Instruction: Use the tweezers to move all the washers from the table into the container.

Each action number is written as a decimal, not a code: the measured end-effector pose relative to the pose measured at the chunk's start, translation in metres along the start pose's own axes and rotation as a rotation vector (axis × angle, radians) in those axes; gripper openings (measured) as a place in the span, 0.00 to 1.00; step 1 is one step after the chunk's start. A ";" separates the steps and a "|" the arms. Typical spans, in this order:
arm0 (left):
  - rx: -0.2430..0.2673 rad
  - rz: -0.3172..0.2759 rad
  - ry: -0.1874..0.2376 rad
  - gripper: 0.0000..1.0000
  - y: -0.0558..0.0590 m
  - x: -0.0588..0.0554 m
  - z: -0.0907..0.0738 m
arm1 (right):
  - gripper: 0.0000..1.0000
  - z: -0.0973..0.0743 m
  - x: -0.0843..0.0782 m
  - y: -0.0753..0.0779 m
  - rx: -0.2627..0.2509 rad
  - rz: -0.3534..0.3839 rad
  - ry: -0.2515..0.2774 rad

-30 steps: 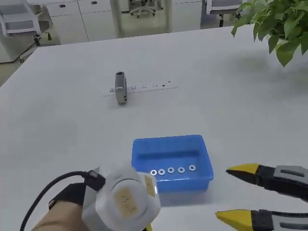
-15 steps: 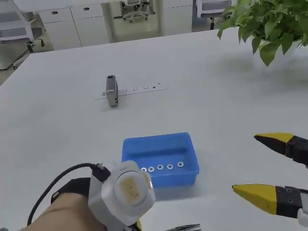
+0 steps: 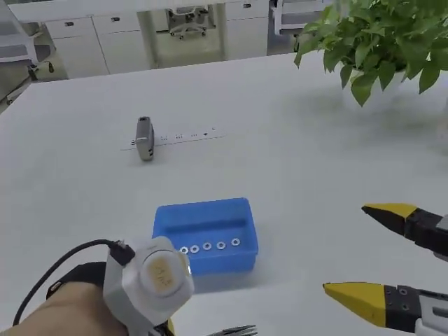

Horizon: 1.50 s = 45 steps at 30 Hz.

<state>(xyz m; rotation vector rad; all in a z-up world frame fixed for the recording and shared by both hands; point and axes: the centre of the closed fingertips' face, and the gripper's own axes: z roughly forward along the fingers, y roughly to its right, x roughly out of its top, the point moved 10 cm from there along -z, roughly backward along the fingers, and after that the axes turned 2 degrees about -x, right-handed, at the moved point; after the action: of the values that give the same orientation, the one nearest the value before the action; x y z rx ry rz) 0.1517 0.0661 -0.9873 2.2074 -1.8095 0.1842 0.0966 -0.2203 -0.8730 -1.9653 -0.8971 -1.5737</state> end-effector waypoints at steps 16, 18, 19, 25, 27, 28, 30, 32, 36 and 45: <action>0.328 -0.290 0.446 0.50 0.029 -0.022 -0.077 | 0.74 0.012 0.006 0.014 -0.013 0.003 -0.005; 0.391 -0.319 0.514 0.56 0.033 -0.026 -0.090 | 0.78 0.013 0.007 0.015 -0.023 0.006 0.005; 0.420 -0.336 0.557 0.58 0.036 -0.029 -0.097 | 0.80 0.013 0.009 0.016 -0.027 0.010 0.015; 0.616 -0.395 0.778 0.71 0.050 -0.036 -0.131 | 0.86 0.013 0.014 0.023 -0.051 0.030 0.042; 0.653 -0.426 0.855 0.75 0.054 -0.037 -0.139 | 0.88 0.012 0.015 0.025 -0.062 0.020 0.045; 0.666 -0.446 0.907 0.77 0.056 -0.036 -0.143 | 0.89 0.012 0.015 0.026 -0.066 0.015 0.041; 0.702 -0.464 0.968 0.81 0.058 -0.037 -0.148 | 0.90 0.011 0.016 0.028 -0.073 0.009 0.037; 0.733 -0.493 1.031 0.85 0.060 -0.037 -0.152 | 0.92 0.008 0.017 0.031 -0.083 0.006 0.042; 0.799 -0.536 1.116 0.91 0.060 -0.040 -0.157 | 0.97 0.004 0.018 0.037 -0.113 0.043 0.076; 0.844 -0.574 1.198 0.99 0.060 -0.036 -0.152 | 0.99 -0.003 0.016 0.043 -0.156 0.080 0.106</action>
<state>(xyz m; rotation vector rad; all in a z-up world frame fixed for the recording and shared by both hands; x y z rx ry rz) 0.0973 0.1343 -0.8444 2.0540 -0.4139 1.8790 0.1285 -0.2485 -0.8552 -1.9748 -0.6636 -1.7291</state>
